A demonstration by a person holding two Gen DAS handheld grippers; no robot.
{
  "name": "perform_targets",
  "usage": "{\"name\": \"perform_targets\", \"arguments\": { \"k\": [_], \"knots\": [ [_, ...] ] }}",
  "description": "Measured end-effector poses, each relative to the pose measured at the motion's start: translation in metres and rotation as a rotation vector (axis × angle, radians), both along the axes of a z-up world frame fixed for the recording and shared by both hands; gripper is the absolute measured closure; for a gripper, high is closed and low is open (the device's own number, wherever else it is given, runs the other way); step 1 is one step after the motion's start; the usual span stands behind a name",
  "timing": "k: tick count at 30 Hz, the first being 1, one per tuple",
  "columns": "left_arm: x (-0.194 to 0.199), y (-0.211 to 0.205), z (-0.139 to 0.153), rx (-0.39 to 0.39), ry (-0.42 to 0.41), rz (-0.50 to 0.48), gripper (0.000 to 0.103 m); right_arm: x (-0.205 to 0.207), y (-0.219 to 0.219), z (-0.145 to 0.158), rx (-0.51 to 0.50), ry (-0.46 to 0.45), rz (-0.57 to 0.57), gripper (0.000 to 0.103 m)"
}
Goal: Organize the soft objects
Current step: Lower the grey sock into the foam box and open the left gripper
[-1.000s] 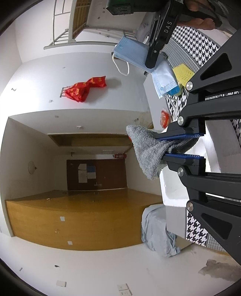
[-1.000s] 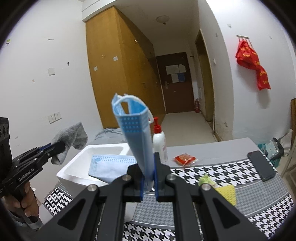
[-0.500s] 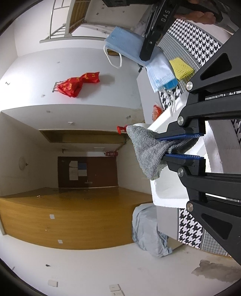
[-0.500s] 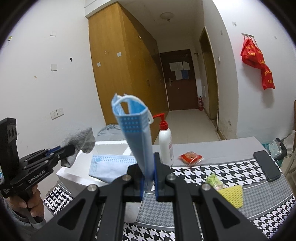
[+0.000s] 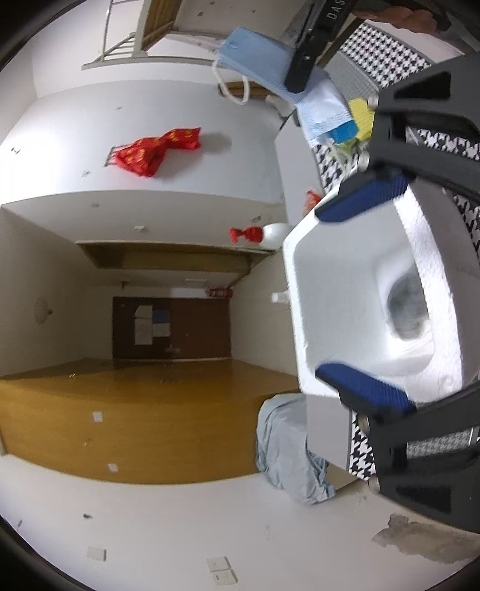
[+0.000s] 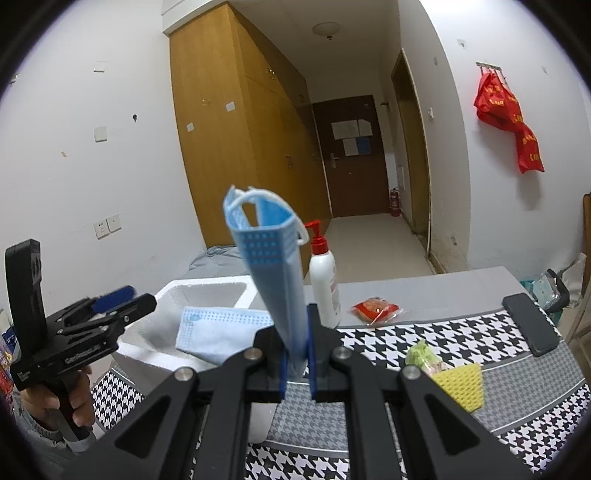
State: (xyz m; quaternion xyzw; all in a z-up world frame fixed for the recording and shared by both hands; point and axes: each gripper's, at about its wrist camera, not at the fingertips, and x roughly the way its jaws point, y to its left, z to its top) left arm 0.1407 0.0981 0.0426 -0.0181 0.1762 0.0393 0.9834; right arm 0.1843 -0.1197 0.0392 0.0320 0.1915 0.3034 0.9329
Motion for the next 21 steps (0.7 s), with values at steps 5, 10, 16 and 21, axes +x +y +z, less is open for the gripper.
{"name": "perform_targets", "arguments": {
  "k": [5, 10, 16, 21],
  "knots": [
    [-0.008, 0.009, 0.003, -0.008, -0.034, 0.035, 0.003, 0.001, 0.004, 0.0, -0.002, 0.001, 0.004, 0.092],
    [-0.015, 0.02, 0.007, -0.01, -0.048, 0.06, 0.003, 0.002, 0.011, 0.0, -0.007, 0.006, 0.016, 0.092],
    [-0.031, 0.03, 0.01, 0.0, -0.069, 0.093, 0.001, 0.001, 0.021, 0.003, 0.004, 0.0, 0.042, 0.092],
    [-0.046, 0.04, 0.011, -0.002, -0.08, 0.119, 0.001, 0.001, 0.037, 0.006, -0.001, 0.0, 0.071, 0.092]
  ]
}}
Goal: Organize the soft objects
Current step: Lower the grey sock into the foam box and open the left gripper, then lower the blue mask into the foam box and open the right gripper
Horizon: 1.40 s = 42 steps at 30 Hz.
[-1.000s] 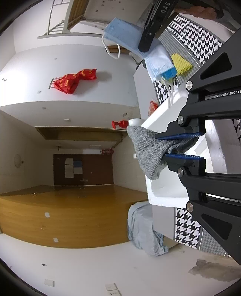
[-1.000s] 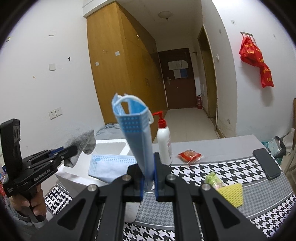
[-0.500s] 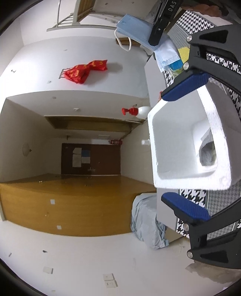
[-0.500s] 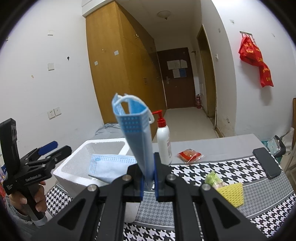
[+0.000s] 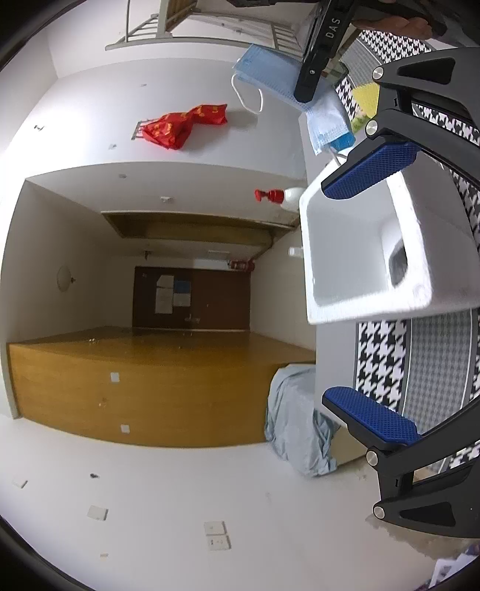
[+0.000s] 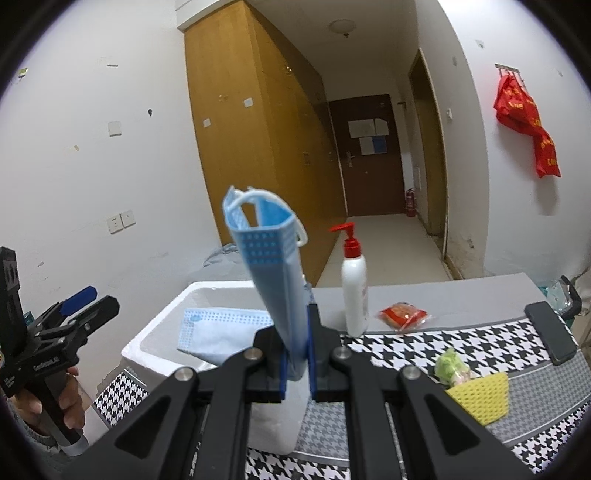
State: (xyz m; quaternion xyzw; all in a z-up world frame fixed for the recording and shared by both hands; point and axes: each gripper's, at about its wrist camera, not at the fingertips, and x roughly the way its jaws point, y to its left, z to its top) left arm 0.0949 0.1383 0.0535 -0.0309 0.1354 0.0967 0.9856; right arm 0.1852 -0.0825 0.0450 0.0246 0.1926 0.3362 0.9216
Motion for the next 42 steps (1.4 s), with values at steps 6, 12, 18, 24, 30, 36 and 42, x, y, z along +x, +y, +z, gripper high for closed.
{"name": "perform_targets", "arguments": {
  "k": [6, 12, 18, 24, 30, 36, 42],
  "knots": [
    [-0.011, 0.011, -0.001, -0.005, 0.002, 0.03, 0.001, -0.003, 0.021, 0.001, -0.012, 0.0, 0.049, 0.092],
    [-0.019, 0.02, -0.002, -0.022, 0.006, 0.043, 0.001, -0.003, 0.038, 0.001, -0.023, 0.009, 0.086, 0.092],
    [-0.026, 0.024, -0.003, -0.012, 0.004, 0.065, 0.001, -0.003, 0.059, -0.002, -0.045, 0.015, 0.115, 0.092],
    [-0.03, 0.036, -0.005, -0.034, -0.006, 0.086, 0.001, 0.002, 0.069, -0.002, -0.061, 0.028, 0.114, 0.092],
    [-0.031, 0.041, -0.009, -0.035, -0.004, 0.086, 0.001, 0.002, 0.078, -0.005, -0.08, 0.044, 0.13, 0.092],
    [-0.03, 0.046, -0.011, -0.051, 0.003, 0.09, 0.001, 0.004, 0.085, -0.007, -0.096, 0.052, 0.138, 0.091],
    [-0.029, 0.048, -0.014, -0.06, 0.006, 0.091, 0.001, 0.004, 0.088, -0.011, -0.108, 0.062, 0.135, 0.028]
  ]
}}
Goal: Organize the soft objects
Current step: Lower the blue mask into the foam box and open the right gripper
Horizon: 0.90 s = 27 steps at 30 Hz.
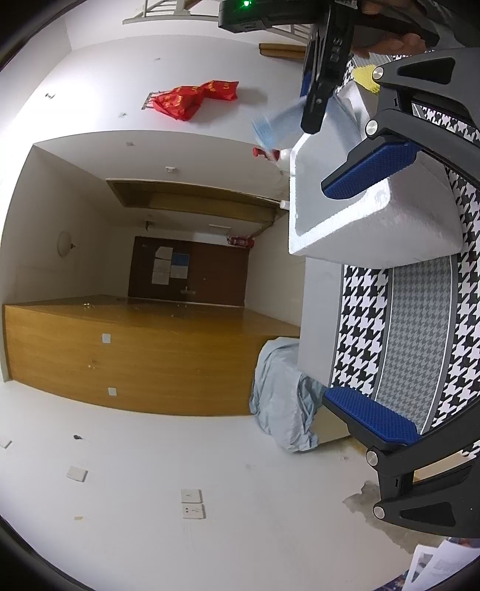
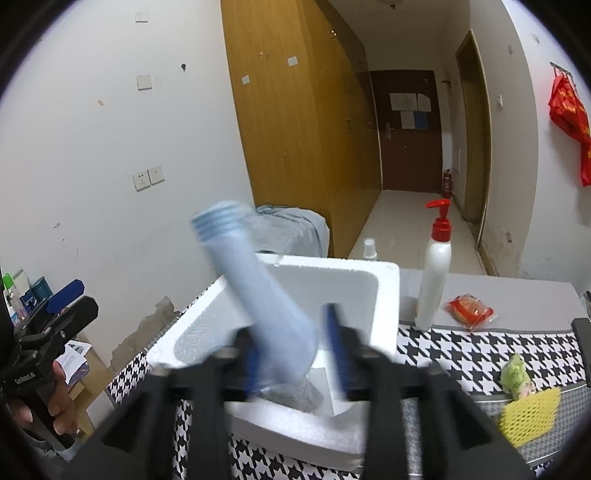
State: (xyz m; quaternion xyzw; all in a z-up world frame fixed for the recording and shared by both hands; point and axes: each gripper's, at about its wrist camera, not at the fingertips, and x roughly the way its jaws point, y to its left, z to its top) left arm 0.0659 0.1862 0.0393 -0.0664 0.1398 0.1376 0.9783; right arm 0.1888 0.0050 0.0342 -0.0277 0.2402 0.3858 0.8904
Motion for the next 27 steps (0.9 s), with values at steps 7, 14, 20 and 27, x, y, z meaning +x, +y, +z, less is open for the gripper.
{"name": "perform_targets", "arguments": {
  "k": [7, 14, 20, 27],
  "knots": [
    [0.003, 0.0, -0.001, -0.008, 0.004, -0.015, 0.001, -0.01, -0.005, 0.002, 0.01, -0.043, -0.004, 0.015],
    [0.003, -0.006, 0.0, -0.003, 0.008, -0.028, 0.001, -0.011, -0.009, 0.002, 0.006, -0.05, -0.003, 0.014],
    [0.002, -0.012, 0.002, 0.003, 0.006, -0.032, 0.001, -0.014, -0.014, 0.003, 0.012, -0.055, -0.005, 0.014],
    [0.002, -0.022, 0.005, 0.015, 0.003, -0.044, 0.001, -0.019, -0.028, 0.007, 0.042, -0.069, -0.014, 0.006]
  ]
}}
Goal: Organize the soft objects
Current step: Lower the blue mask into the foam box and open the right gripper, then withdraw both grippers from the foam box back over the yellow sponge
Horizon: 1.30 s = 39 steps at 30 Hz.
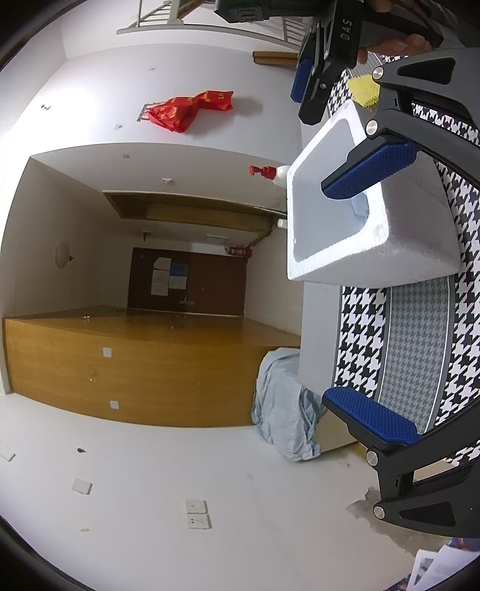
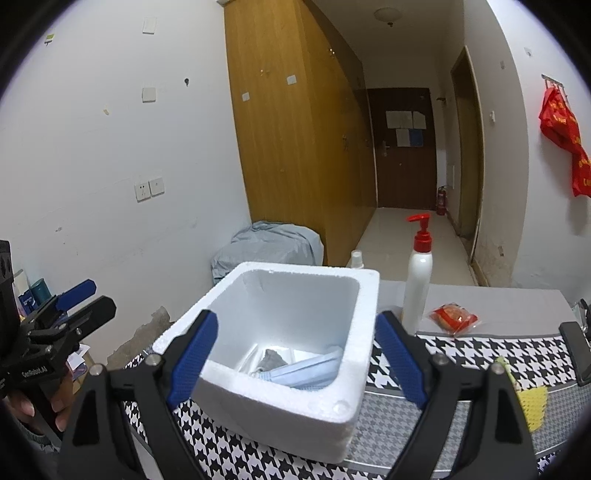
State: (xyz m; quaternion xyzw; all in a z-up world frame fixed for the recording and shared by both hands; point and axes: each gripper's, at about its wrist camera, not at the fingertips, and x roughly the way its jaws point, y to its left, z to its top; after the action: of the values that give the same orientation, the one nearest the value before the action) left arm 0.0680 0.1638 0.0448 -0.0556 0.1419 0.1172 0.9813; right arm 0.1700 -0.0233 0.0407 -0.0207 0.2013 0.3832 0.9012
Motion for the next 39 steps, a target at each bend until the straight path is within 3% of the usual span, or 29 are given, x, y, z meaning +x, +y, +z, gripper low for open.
{"name": "perform_targets", "arguments": {
  "k": [4, 22, 39],
  "knots": [
    [-0.002, -0.007, 0.004, 0.003, -0.01, -0.014, 0.001, -0.006, -0.011, 0.006, 0.044, -0.022, -0.003, 0.0],
    [-0.015, -0.048, 0.022, 0.048, -0.048, -0.067, 0.001, -0.03, -0.05, 0.018, 0.077, -0.09, -0.041, 0.0],
    [-0.006, -0.116, 0.031, 0.055, -0.083, -0.231, 0.001, -0.052, -0.127, 0.023, 0.116, -0.135, -0.202, 0.0]
  ]
}}
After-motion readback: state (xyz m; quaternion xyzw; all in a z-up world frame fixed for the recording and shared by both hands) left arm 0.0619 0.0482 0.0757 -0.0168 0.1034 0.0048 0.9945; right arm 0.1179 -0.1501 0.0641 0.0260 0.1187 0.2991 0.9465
